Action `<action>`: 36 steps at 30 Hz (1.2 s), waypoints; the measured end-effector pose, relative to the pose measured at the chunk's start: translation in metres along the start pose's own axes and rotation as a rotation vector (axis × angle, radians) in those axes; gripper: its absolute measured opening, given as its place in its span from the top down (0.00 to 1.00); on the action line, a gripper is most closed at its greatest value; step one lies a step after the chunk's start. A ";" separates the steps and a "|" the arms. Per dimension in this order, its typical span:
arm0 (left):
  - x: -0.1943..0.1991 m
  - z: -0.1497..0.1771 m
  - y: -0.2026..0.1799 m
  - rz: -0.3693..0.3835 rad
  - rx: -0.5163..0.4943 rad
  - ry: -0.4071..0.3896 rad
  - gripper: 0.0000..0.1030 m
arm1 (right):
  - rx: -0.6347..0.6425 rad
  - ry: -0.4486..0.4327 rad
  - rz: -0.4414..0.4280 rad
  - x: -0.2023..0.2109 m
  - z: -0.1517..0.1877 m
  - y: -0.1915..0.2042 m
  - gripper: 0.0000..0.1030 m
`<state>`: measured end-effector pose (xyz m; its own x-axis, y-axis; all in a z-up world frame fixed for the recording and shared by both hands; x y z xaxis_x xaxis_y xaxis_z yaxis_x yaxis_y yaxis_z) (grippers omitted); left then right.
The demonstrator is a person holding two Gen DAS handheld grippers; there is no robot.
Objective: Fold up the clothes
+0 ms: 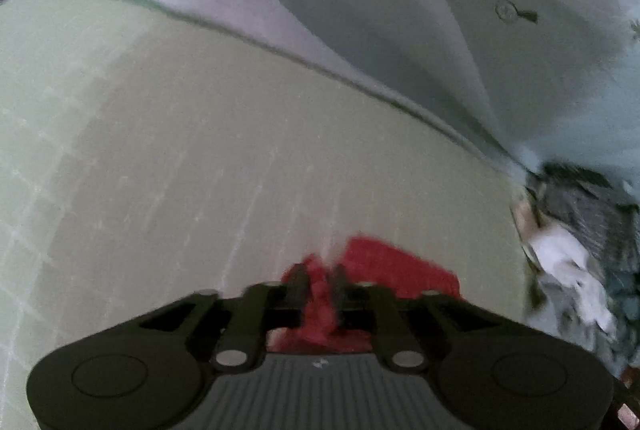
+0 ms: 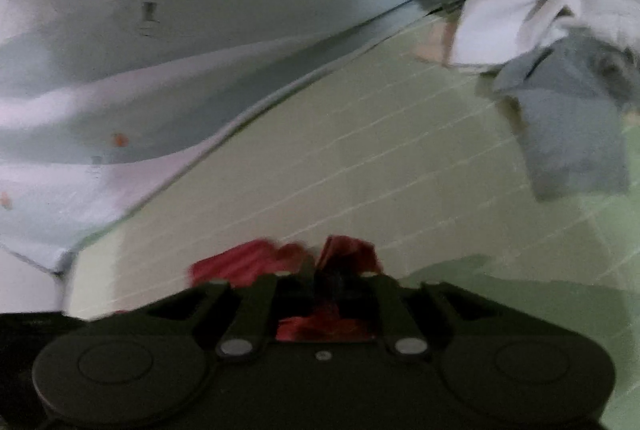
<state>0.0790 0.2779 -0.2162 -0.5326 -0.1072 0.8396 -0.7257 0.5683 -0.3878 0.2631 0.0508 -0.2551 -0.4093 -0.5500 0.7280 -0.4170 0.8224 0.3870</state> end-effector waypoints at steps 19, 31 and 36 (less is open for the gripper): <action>-0.063 0.037 -0.011 -0.149 -0.306 0.136 0.06 | 0.331 0.149 0.183 -0.015 0.055 0.003 0.13; -0.095 -0.024 -0.010 -0.201 -0.229 0.010 0.06 | 0.574 0.071 0.349 -0.043 0.003 0.003 0.13; -0.082 -0.077 -0.010 -0.128 -0.057 -0.143 0.06 | 0.450 -0.041 0.359 -0.040 -0.039 -0.005 0.13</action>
Point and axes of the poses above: each gripper's, at about its wrist camera, not at the fingertips, and x roughly against the way its jaws point, y to its left, z to its underside, the point moved 10 cm from there along -x, roughly the way its jaws point, and after that the axes turned 8 degrees about x, right-handed, at the moved point
